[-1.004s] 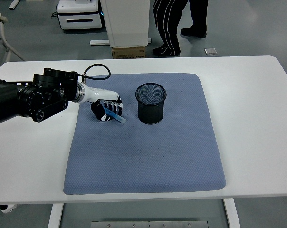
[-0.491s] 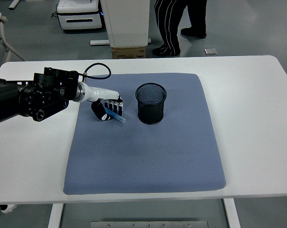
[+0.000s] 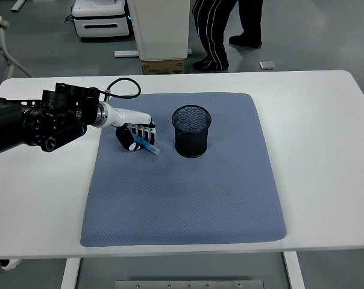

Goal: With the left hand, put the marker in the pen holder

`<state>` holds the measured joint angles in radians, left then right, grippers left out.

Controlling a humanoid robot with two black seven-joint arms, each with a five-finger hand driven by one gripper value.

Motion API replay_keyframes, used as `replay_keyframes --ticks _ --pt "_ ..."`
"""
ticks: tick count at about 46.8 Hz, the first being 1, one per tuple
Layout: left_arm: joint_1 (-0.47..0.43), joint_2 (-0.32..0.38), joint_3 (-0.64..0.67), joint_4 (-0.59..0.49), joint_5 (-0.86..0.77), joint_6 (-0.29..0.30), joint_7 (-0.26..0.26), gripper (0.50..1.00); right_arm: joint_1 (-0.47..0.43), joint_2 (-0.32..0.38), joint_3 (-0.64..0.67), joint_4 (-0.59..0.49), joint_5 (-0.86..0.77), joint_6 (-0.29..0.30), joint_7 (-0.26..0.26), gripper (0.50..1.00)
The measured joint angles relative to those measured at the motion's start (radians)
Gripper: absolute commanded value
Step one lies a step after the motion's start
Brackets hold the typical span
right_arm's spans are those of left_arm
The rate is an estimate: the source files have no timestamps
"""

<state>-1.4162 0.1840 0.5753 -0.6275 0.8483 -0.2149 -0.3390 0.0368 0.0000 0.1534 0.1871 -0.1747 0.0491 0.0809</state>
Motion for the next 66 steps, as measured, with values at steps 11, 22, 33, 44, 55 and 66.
replay_keyframes --ticks 11,22,33,44,55,66 --pt "-0.017 0.004 -0.001 0.000 -0.013 -0.009 0.000 0.500 0.000 0.000 0.000 0.000 0.000 0.000 0.000 1.000" --pt "-0.035 0.011 -0.008 0.000 -0.020 -0.017 -0.001 0.500 0.000 0.000 0.000 0.000 0.000 0.000 0.000 1.000" --pt "-0.067 0.017 -0.010 0.000 -0.066 -0.038 -0.002 0.500 0.000 0.000 0.000 0.000 0.000 0.000 0.000 1.000" --pt "-0.098 0.019 -0.012 0.000 -0.120 -0.064 -0.002 0.500 0.000 0.000 0.000 0.000 0.000 0.000 0.001 1.000" --pt "-0.131 0.020 -0.024 0.001 -0.138 -0.084 -0.002 0.500 0.000 0.000 0.000 0.000 0.000 0.000 0.001 1.000" --pt "-0.159 0.030 -0.032 0.002 -0.173 -0.101 -0.002 0.500 0.000 0.000 0.000 0.000 0.000 0.000 0.000 1.000"
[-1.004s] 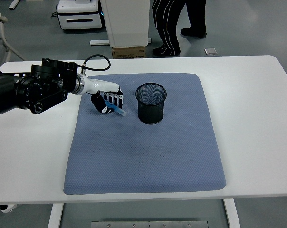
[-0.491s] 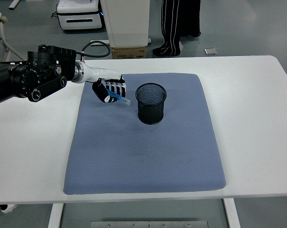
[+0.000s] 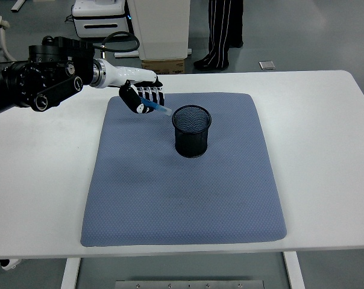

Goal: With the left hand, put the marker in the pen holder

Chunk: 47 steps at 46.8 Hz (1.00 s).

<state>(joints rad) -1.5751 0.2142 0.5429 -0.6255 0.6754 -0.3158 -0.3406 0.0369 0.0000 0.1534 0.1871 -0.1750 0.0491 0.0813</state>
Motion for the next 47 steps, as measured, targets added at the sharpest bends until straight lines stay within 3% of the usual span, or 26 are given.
replay_keyframes --ticks 47 --pt "-0.014 -0.093 -0.052 -0.005 -0.309 -0.004 0.025 0.500 0.000 0.000 0.000 0.000 0.000 0.000 0.000 1.000"
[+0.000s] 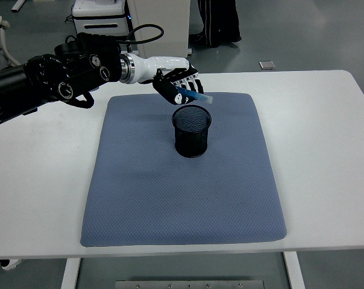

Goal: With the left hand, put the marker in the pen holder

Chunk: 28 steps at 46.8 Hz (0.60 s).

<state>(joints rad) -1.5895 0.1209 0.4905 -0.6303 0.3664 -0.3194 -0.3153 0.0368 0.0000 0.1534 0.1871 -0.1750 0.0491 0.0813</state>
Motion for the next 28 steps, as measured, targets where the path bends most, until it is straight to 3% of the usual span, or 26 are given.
replay_keyframes --ticks 28 --pt "0.011 -0.066 -0.012 -0.049 -0.183 0.013 0.026 0.500 0.000 0.000 0.000 0.000 0.000 0.000 0.000 1.000"
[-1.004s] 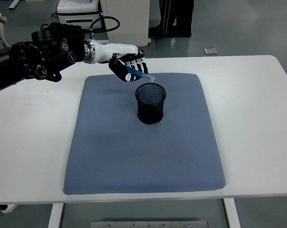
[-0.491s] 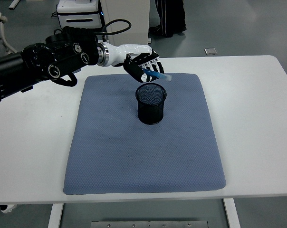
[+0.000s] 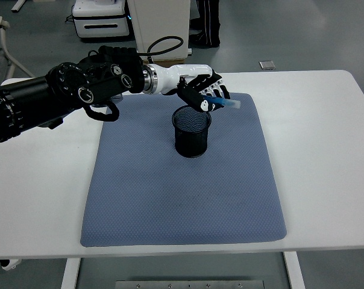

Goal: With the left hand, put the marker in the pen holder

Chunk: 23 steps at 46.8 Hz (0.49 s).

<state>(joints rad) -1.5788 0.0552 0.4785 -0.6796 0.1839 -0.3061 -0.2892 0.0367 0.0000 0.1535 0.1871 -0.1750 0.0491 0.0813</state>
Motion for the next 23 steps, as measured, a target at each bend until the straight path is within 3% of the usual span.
replay_keyframes --ticks 23 --pt "0.022 -0.002 0.000 -0.039 -0.086 0.015 0.004 0.500 0.000 0.000 0.000 0.000 0.000 0.000 0.000 1.000"
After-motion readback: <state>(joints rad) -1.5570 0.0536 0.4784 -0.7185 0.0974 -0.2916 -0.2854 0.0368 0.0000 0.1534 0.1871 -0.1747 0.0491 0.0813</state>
